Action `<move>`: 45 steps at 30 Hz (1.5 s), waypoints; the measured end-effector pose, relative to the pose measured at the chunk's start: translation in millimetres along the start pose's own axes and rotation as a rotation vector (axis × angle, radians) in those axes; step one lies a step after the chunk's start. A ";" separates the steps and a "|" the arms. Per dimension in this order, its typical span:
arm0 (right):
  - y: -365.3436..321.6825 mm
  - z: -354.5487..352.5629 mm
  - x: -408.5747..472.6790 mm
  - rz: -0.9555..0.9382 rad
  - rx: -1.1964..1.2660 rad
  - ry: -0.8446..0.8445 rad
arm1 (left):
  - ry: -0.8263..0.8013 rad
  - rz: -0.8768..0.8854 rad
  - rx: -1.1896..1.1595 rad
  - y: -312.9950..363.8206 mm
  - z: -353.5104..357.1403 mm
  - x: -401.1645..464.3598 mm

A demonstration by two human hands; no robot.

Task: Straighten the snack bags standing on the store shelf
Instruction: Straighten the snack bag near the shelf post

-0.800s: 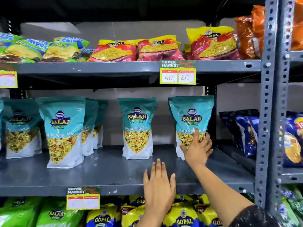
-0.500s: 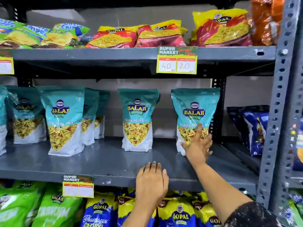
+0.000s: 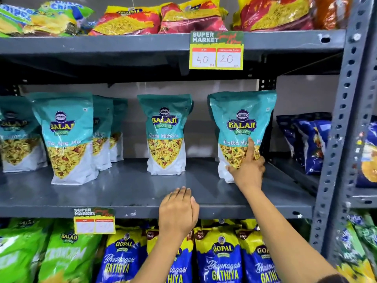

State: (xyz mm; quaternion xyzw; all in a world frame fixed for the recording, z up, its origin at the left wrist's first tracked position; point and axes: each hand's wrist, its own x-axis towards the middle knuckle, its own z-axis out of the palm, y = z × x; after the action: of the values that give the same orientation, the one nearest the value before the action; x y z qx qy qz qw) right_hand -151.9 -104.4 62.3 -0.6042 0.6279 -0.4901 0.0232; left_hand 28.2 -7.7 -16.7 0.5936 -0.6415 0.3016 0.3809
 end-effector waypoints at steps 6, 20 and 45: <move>6.3 -22.2 -24.4 -0.007 0.008 0.047 | 0.024 0.000 -0.024 -2.1 6.6 -0.6; 14.6 -46.5 -57.2 -0.066 0.054 0.095 | -0.036 -0.040 -0.023 2.7 -2.2 -0.2; -137.6 65.5 -78.5 -0.294 0.341 -0.120 | -0.076 -0.011 0.280 -154.5 -85.1 3.2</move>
State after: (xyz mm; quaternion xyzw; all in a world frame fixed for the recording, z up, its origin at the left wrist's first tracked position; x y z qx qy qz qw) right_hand 11.2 -52.5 72.7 -0.7045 0.4389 -0.5503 0.0906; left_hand 192.4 44.5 20.8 0.6555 -0.6040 0.3633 0.2714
